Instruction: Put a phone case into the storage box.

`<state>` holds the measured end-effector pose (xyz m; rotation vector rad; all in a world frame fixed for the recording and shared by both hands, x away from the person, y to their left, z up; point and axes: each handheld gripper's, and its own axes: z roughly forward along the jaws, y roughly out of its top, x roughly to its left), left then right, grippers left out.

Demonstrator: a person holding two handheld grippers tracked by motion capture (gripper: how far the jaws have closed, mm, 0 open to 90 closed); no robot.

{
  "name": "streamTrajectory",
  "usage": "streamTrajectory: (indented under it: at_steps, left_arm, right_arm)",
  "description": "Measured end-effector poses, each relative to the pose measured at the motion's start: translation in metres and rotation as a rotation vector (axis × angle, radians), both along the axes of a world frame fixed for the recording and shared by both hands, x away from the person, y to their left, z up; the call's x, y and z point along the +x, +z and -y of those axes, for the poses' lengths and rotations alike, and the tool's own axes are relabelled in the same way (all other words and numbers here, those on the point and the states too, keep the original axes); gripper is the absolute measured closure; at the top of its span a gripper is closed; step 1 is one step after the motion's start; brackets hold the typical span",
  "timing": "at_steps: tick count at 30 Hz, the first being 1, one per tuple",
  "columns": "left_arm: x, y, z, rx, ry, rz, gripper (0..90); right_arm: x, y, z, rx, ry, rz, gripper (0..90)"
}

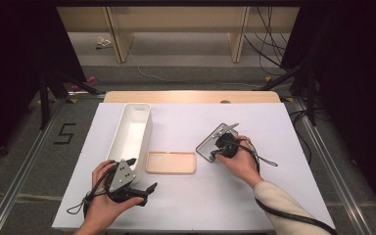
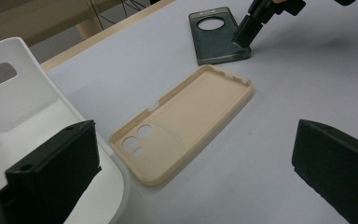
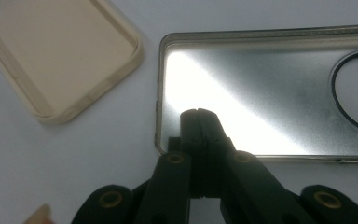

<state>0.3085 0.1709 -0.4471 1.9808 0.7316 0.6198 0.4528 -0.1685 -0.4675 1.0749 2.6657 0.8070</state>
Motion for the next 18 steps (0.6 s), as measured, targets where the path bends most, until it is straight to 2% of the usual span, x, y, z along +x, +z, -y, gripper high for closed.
streamTrajectory:
  at_steps: [12,18]
  left_arm:
    - [-0.001,0.0,0.0,0.005,-0.002,0.001,0.0]
    - [-0.001,0.0,0.0,0.005,-0.003,-0.001,0.0]
  right_arm:
    - [-0.008,0.003,0.015,-0.071,0.051,-0.026,90.0]
    - [-0.011,0.004,0.023,-0.093,0.047,-0.052,90.0]
